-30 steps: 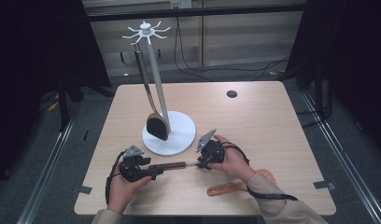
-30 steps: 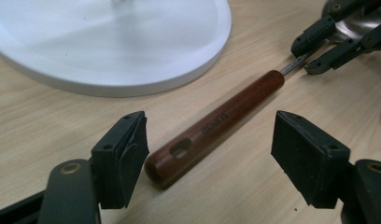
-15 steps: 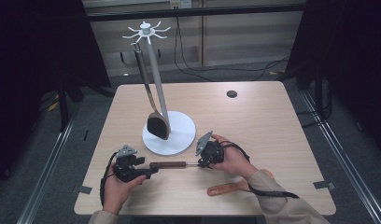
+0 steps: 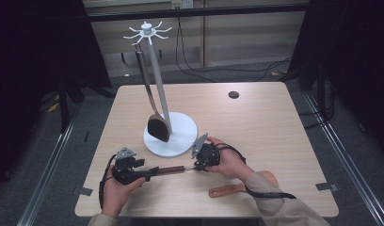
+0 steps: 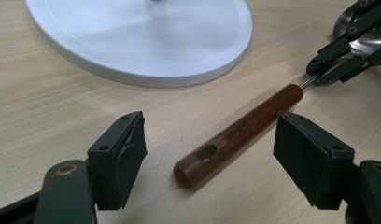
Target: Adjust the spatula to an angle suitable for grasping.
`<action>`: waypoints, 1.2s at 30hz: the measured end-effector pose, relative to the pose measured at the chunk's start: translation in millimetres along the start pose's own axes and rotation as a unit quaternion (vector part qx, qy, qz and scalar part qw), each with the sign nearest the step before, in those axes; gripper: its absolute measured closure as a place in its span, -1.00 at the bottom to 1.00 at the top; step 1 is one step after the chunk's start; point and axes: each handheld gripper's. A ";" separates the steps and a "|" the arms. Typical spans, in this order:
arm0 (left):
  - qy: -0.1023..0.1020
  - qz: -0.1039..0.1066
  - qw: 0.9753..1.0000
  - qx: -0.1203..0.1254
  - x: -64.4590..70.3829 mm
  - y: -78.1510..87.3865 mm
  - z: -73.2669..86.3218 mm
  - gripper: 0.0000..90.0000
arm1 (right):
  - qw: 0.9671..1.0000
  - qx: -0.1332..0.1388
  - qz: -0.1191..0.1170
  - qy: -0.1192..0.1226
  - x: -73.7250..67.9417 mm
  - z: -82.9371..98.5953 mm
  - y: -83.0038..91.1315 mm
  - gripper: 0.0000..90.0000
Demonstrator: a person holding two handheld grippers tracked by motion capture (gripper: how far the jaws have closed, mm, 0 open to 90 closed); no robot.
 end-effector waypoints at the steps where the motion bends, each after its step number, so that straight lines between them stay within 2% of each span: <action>1: 0.000 0.000 1.000 0.001 0.1 0.3 0.0 -0.44 | 1.000 -0.001 0.009 0.012 -0.8 -0.8 -0.1 0.83; 3: 0.002 -0.001 1.000 0.006 0.3 1.2 -0.3 -0.43 | 0.999 -0.012 0.020 0.028 -2.2 -2.9 1.4 0.88; 4: 0.002 0.000 1.000 0.008 0.4 1.7 -0.4 -0.43 | 0.999 -0.008 0.021 0.034 -2.3 -3.5 3.1 0.90; 7: -0.004 -0.004 1.000 0.011 0.4 3.8 -1.4 -0.44 | 0.999 0.026 0.013 0.020 0.8 -2.9 11.5 0.90; 8: -0.009 -0.002 1.000 0.009 0.3 4.7 -2.1 -0.44 | 0.999 0.033 0.018 0.029 1.9 -2.8 13.8 0.90; 9: -0.003 -0.001 1.000 0.014 1.2 4.8 -2.6 -0.44 | 0.999 0.034 0.018 0.021 1.2 -2.1 16.0 0.90; 10: -0.004 -0.001 1.000 0.017 1.4 5.4 -3.2 -0.44 | 0.999 0.040 0.017 0.026 2.6 -1.5 17.6 0.90; 15: -0.006 0.001 1.000 0.019 3.2 4.6 -5.0 -0.45 | 0.998 0.065 0.020 0.007 4.3 2.7 28.9 0.90; 16: -0.008 0.002 1.000 0.017 3.1 3.7 -5.1 -0.45 | 0.997 0.074 0.025 -0.003 4.0 3.5 31.6 0.90; 17: -0.008 0.003 1.000 0.017 3.5 2.6 -5.2 -0.45 | 0.996 0.083 0.027 0.001 5.5 4.0 34.4 0.90; 20: -0.012 0.006 1.000 0.013 5.2 -0.8 -6.2 -0.45 | 0.993 0.114 0.036 -0.015 8.6 7.1 43.1 0.90; 24: -0.015 0.015 1.000 0.014 9.8 -6.7 -9.0 -0.45 | 0.987 0.149 0.049 -0.043 9.7 11.5 52.2 0.91; 25: -0.022 0.018 1.000 0.011 10.2 -7.7 -10.2 -0.45 | 0.985 0.156 0.052 -0.050 10.1 12.9 53.9 0.91; 29: -0.026 0.028 0.999 0.014 15.2 -14.6 -13.7 -0.44 | 0.976 0.192 0.052 -0.087 10.9 19.3 60.6 0.92; 34: -0.032 0.042 0.999 0.013 21.2 -22.6 -18.0 -0.43 | 0.957 0.242 0.046 -0.154 13.3 29.7 69.4 0.92; 35: -0.035 0.046 0.998 0.014 22.2 -24.1 -19.0 -0.44 | 0.952 0.251 0.048 -0.166 13.8 32.0 71.0 0.92; 36: -0.034 0.051 0.998 0.017 23.7 -25.5 -19.9 -0.44 | 0.949 0.256 0.051 -0.175 14.2 34.0 72.3 0.92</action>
Point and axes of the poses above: each handheld gripper's, and its own axes: y roughly backward along the jaws, z roughly out of its underside, x roughly to its right, and after that the axes turned 3 degrees about z, right-handed
